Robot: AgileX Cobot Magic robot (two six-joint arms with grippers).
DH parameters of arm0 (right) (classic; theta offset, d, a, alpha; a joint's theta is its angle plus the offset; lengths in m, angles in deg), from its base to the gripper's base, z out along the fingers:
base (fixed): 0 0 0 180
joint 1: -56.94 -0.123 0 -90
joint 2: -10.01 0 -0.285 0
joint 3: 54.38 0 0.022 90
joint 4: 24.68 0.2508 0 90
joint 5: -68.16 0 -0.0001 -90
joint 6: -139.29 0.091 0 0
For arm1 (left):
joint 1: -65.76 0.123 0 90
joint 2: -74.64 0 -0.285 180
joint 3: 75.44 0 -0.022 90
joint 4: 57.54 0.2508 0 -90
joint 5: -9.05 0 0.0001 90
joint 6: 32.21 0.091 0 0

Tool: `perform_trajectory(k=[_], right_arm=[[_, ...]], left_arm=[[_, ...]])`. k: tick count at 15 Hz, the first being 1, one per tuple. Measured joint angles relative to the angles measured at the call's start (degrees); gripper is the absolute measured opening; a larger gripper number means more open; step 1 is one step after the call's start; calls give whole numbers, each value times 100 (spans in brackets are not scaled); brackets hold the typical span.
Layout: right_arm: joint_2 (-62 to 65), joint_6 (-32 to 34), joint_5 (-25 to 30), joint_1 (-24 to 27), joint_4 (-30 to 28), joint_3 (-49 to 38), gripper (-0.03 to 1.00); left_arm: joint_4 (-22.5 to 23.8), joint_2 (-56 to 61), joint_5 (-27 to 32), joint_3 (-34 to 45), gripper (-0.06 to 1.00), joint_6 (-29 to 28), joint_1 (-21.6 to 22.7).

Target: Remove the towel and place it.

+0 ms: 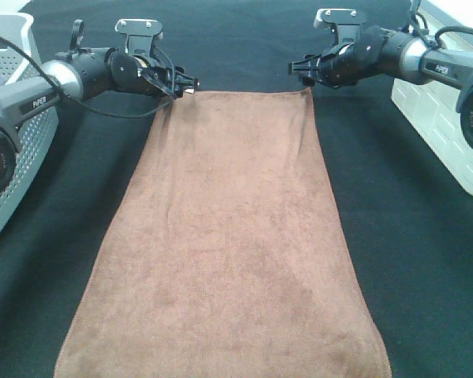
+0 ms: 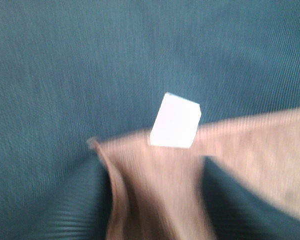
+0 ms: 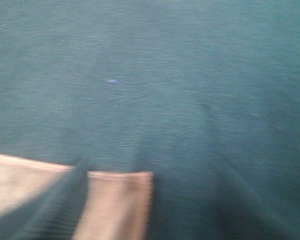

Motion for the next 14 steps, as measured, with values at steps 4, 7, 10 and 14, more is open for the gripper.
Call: perform_trajectory(k=[4,7,10,14], right_arm=[[166,-17,607,34,-17,0,75],[573,-17,1495,34,-11,0,75],[745,-17,2063,34,29,0,75],[1409,-11,3352,34,69,0,75]], left_arm=[[86,109,172,0,73,-6,0],[189,470,848,-17,74,-6,63],[178,590,1478,-40,74,-6,183],[235,1003,3191,-40,76,-6,264]])
